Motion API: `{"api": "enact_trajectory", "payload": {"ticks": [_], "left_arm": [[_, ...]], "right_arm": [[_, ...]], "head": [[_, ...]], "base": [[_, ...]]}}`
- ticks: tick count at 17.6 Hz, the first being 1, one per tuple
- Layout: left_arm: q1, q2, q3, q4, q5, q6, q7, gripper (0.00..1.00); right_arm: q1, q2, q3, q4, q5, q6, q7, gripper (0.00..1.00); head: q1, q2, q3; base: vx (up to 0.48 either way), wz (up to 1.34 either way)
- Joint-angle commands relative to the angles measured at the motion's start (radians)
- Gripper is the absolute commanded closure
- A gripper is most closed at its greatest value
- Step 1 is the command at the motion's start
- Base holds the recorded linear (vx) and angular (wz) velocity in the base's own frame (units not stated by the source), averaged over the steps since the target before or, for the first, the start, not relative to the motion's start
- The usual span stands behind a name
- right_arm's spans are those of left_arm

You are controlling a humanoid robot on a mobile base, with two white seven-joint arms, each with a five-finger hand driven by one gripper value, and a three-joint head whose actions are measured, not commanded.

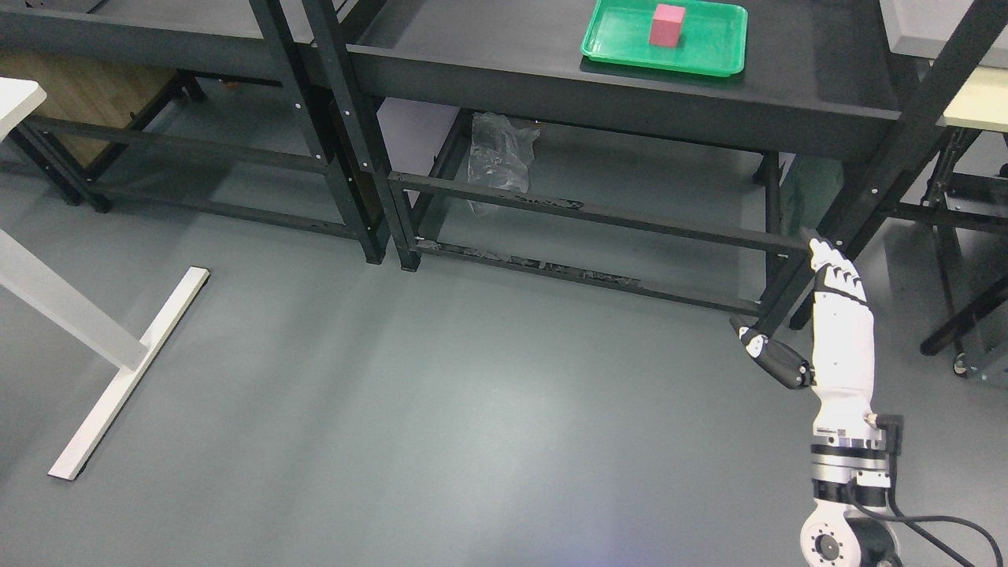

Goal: Pick pink block from left shelf to tray
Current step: 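Reach the right hand over the green tray toward the pink block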

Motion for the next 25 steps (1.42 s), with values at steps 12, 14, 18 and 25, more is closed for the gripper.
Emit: {"api": "enact_trajectory", "payload": {"ticks": [12,14,18,25], "left_arm": [[-0.023,0.017,0.000,-0.018,-0.002,0.000,0.000,0.00],[-0.023,0.017,0.000,-0.018,-0.002,0.000,0.000,0.00],[-0.023,0.017,0.000,-0.018,-0.002,0.000,0.000,0.00],[-0.023,0.017,0.000,-0.018,-0.002,0.000,0.000,0.00]], "right_arm": [[-0.009,-0.022,0.006,-0.012,0.123,0.046,0.009,0.01],[-0.007,-0.022,0.006,-0.012,0.123,0.046,0.009,0.01],[-0.009,-0.022,0.006,-0.012,0.123,0.047,0.011,0.01],[-0.006,-0.020,0.006,-0.013,0.123,0.047,0.011,0.01]], "head": [[0.0000,0.000,0.000],[0.0000,0.000,0.000],[0.0000,0.000,0.000],[0.0000,0.000,0.000]], "base": [[0.246,-0.06],[0.278,-0.02],[0.265,-0.01],[0.281,0.09]]}}
